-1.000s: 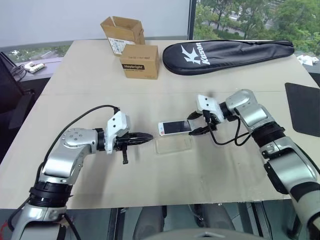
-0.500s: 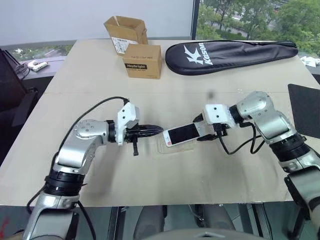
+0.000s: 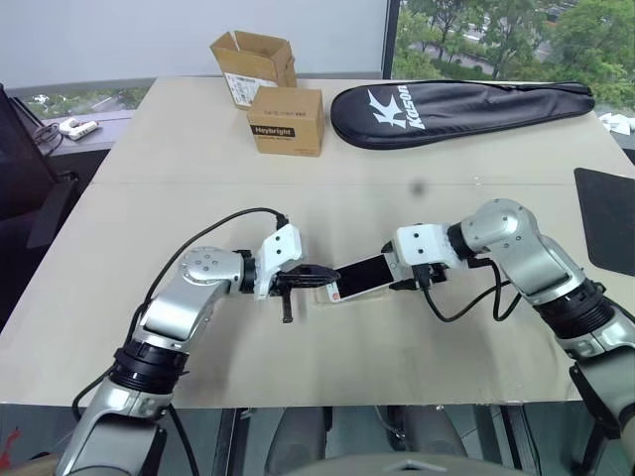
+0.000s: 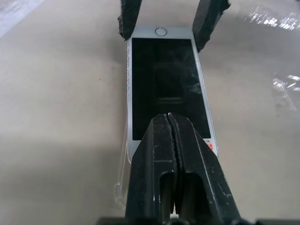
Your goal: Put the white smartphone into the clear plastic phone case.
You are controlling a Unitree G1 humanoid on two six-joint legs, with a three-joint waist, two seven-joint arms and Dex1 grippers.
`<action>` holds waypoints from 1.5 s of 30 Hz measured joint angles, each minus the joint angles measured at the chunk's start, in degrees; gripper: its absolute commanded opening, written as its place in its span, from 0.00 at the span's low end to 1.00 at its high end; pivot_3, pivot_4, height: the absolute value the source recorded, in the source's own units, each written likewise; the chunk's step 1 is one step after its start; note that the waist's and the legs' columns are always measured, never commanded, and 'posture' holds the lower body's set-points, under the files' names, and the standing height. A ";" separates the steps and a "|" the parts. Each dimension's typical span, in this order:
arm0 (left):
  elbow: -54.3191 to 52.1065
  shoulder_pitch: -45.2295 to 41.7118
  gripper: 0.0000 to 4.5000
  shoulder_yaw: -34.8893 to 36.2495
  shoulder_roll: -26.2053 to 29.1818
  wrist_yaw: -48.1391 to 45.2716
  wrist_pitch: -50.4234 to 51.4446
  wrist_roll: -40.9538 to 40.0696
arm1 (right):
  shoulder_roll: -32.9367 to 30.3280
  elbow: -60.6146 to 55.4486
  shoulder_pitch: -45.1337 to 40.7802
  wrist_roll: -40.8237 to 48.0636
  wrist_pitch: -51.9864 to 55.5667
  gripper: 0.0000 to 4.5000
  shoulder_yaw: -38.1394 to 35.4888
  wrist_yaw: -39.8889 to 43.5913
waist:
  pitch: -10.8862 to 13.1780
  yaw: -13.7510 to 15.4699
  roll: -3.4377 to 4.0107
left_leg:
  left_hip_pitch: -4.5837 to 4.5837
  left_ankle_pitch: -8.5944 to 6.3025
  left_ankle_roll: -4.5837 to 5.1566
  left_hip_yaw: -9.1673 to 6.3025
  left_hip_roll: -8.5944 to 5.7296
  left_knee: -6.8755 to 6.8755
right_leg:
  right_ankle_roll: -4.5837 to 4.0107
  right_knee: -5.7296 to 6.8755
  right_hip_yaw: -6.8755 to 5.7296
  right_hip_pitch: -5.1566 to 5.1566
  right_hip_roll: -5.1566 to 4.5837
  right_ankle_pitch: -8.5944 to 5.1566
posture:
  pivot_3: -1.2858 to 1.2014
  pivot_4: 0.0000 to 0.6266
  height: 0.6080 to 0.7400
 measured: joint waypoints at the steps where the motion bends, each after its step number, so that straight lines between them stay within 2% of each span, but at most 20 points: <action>1: 0.16 0.16 0.00 -0.28 -0.26 0.42 -0.12 0.41 | -0.01 -0.07 0.15 -0.06 0.22 0.61 0.02 -0.13 | 0.00 0.00 0.00 | 0.00 0.00 0.00 0.00 0.00 0.00 | 0.00 0.00 0.00 0.00 0.00 0.00 | 0.52 0.24 1.00; 9: 0.43 0.77 0.00 -1.37 -1.88 2.94 -1.82 3.29 | -0.13 -0.98 0.84 -1.25 2.49 0.61 0.46 -1.03 | 0.00 0.01 0.00 | 0.00 0.00 0.00 -0.01 0.00 0.02 | 0.00 0.00 -0.01 0.01 0.00 0.00 | 0.52 0.24 1.00; 27: -0.18 0.41 0.00 -3.00 -1.64 3.93 -1.70 5.25 | -0.33 -2.62 1.34 -2.77 5.64 0.61 1.59 -2.01 | -0.05 0.00 -0.01 | 0.06 0.00 0.00 -0.02 0.00 0.06 | 0.00 0.02 -0.01 0.07 0.00 0.00 | 0.52 0.24 1.00; 45: -2.11 -4.50 0.00 -5.98 0.93 0.86 12.54 5.12 | -0.57 -5.63 2.02 -3.57 10.52 0.61 2.14 -2.53 | -0.21 -0.01 -0.01 | 0.10 0.00 0.00 -0.02 -0.01 0.09 | 0.01 0.03 -0.01 0.11 0.01 -0.01 | 0.52 0.24 1.00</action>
